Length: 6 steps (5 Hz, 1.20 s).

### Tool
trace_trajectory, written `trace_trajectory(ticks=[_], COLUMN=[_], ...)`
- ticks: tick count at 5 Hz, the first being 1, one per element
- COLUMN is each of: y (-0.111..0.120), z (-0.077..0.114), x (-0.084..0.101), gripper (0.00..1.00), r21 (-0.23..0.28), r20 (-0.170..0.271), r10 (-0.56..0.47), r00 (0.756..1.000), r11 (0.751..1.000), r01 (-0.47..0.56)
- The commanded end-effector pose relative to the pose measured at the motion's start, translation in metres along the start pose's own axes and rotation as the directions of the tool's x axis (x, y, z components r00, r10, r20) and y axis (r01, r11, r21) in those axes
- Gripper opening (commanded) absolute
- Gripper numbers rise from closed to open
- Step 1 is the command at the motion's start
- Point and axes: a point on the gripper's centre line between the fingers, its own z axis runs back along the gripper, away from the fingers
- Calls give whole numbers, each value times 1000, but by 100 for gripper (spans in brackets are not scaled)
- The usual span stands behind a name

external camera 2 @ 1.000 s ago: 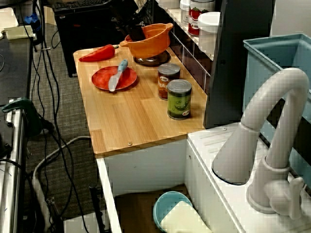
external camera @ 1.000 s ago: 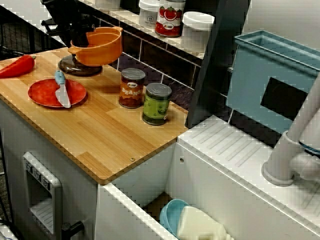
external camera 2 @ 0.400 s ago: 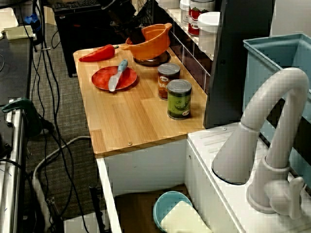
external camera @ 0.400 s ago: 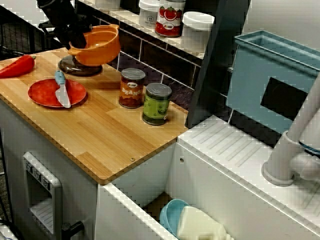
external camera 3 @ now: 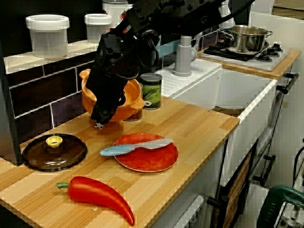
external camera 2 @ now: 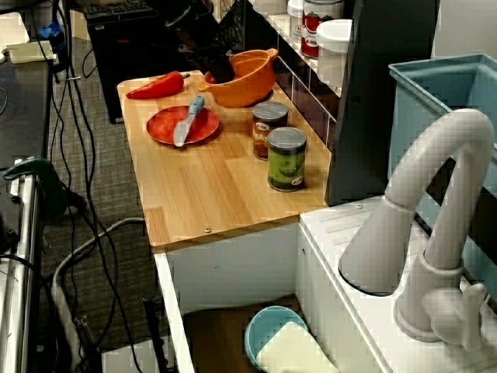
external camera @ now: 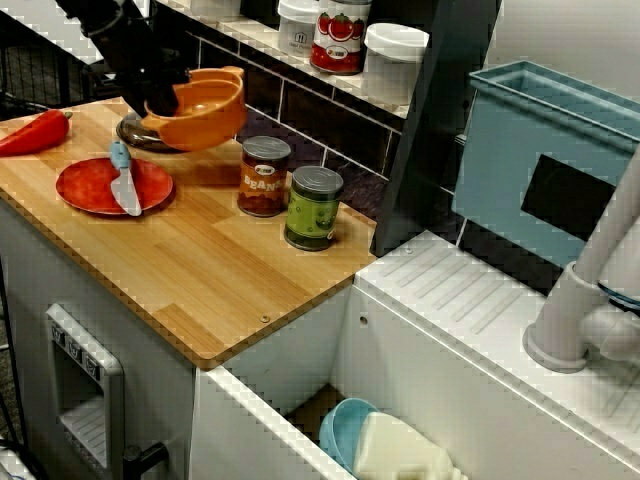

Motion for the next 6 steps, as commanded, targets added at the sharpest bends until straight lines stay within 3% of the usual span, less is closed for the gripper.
trace_trajectory(ticks=[1,6], y=[-12,-7], z=[-2,-8], x=[3,13], gripper=[0,0], r21=[23,35], r20=[-8,-16], r10=[-32,-21], r00=[999,1000], r11=[999,999], r01=[32,22])
